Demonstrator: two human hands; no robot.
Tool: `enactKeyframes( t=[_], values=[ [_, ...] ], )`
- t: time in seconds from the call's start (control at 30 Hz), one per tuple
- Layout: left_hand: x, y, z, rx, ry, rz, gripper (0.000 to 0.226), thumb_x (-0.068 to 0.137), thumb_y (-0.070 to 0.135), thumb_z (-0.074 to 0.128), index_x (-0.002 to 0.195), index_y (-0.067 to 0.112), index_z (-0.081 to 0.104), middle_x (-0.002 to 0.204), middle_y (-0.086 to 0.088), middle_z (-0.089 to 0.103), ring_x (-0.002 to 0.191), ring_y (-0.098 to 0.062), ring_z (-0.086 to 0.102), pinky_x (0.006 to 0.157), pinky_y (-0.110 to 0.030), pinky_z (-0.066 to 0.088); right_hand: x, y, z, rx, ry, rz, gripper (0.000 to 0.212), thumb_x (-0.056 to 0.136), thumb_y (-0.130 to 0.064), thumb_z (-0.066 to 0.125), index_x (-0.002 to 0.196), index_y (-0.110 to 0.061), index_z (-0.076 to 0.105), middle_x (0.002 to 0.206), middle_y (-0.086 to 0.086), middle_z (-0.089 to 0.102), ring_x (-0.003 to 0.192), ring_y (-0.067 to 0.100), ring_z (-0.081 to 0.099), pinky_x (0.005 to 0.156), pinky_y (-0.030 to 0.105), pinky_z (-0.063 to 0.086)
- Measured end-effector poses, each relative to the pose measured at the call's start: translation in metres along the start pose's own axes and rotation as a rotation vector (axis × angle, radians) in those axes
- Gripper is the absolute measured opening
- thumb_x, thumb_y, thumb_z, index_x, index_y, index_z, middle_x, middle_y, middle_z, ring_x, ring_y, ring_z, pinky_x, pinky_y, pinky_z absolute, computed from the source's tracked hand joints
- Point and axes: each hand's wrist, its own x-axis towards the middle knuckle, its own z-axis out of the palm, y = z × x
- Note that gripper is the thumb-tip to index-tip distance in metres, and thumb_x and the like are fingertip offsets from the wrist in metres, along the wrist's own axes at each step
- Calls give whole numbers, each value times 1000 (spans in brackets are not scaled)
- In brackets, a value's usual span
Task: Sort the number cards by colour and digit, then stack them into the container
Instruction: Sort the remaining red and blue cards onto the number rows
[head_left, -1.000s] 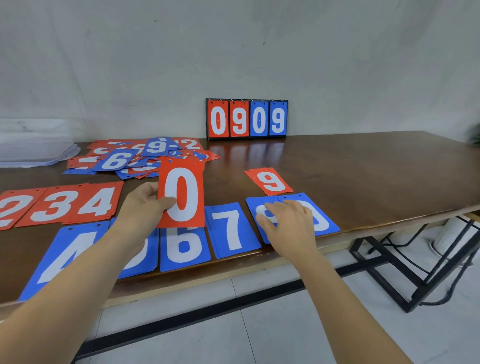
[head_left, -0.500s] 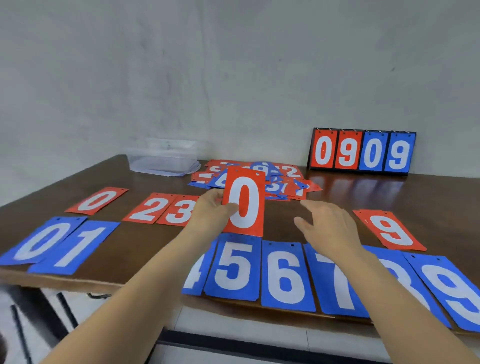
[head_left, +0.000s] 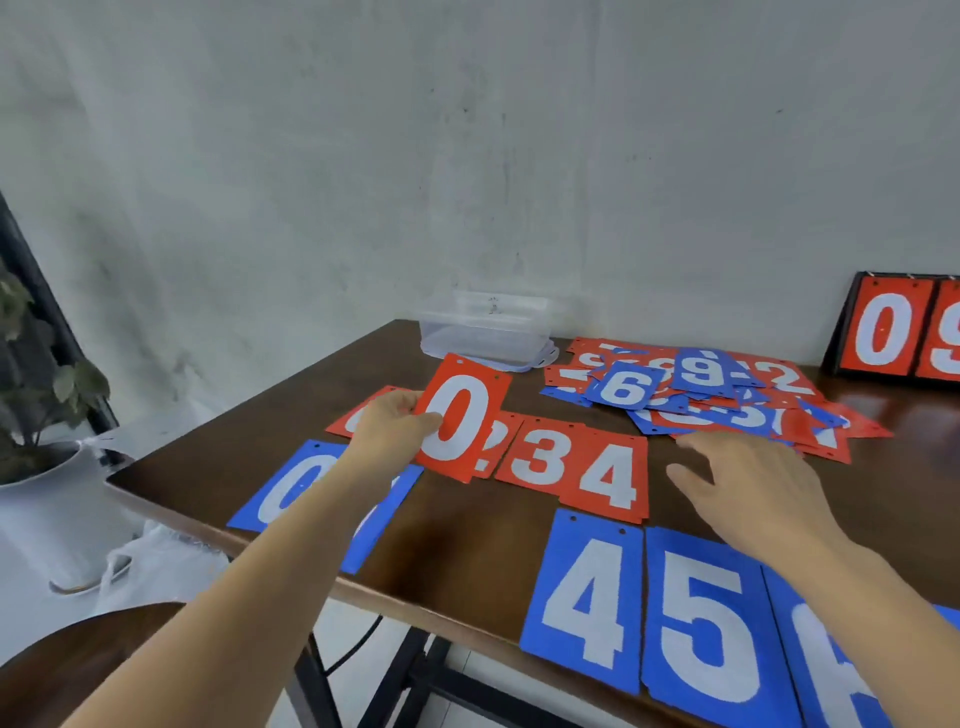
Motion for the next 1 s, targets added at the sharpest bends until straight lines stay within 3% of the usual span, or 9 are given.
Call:
enactKeyframes(
  t=[0.1,0.23,0.4,0.47,0.57,0.7,0.83,1.0],
  values=[
    [42,-11,-38,15,40,-16,27,91,15,65,118,10,61,111,-10,69,93,-28,69,86,-43,57,10,-25,6,-11,0,19,43,96,-51,46,132,-29,52,128,-7,59,115,13,55,87,26,45],
    [104,-27,-77,143,90,-13,30,92,11,60,121,7,61,113,-12,68,98,-29,67,87,-41,55,19,-56,16,-18,-2,61,49,94,-54,45,138,-32,47,133,-8,57,118,12,54,90,27,46],
    [157,-51,-85,310,35,13,26,91,8,53,115,5,64,105,-10,66,101,-30,63,82,-36,51,19,-78,22,-68,-16,138,48,95,-54,44,137,-33,48,131,-9,58,114,12,56,88,26,47],
    [170,-61,-82,402,5,30,27,92,11,51,116,8,63,109,-9,66,103,-30,62,89,-39,51,19,-82,17,-112,-27,158,47,96,-54,41,137,-33,47,130,-10,58,112,9,56,85,22,46],
    [182,-72,-77,654,12,35,38,96,22,50,133,12,52,129,-11,58,117,-30,54,94,-36,46,22,-85,10,-123,-21,193,41,97,-51,41,132,-32,51,124,-10,61,107,10,58,78,20,44],
    [186,-74,-71,924,70,24,42,97,33,48,132,10,48,132,-17,46,122,-33,44,94,-39,42,29,-88,12,-109,-22,238,45,96,-50,45,136,-29,50,130,-7,59,115,13,56,87,26,46],
    [192,-65,-63,955,97,90,40,94,31,53,128,9,52,128,-19,47,121,-36,43,96,-42,40,41,-82,20,-96,-42,255,45,97,-47,47,137,-27,50,132,-5,58,118,14,54,90,28,46],
    [190,-41,-16,728,11,296,46,90,17,54,136,15,50,130,-14,52,122,-35,45,101,-42,36,64,-68,24,-91,-95,282,45,98,-44,47,137,-24,50,136,-2,55,123,17,51,97,31,43]
  ],
)
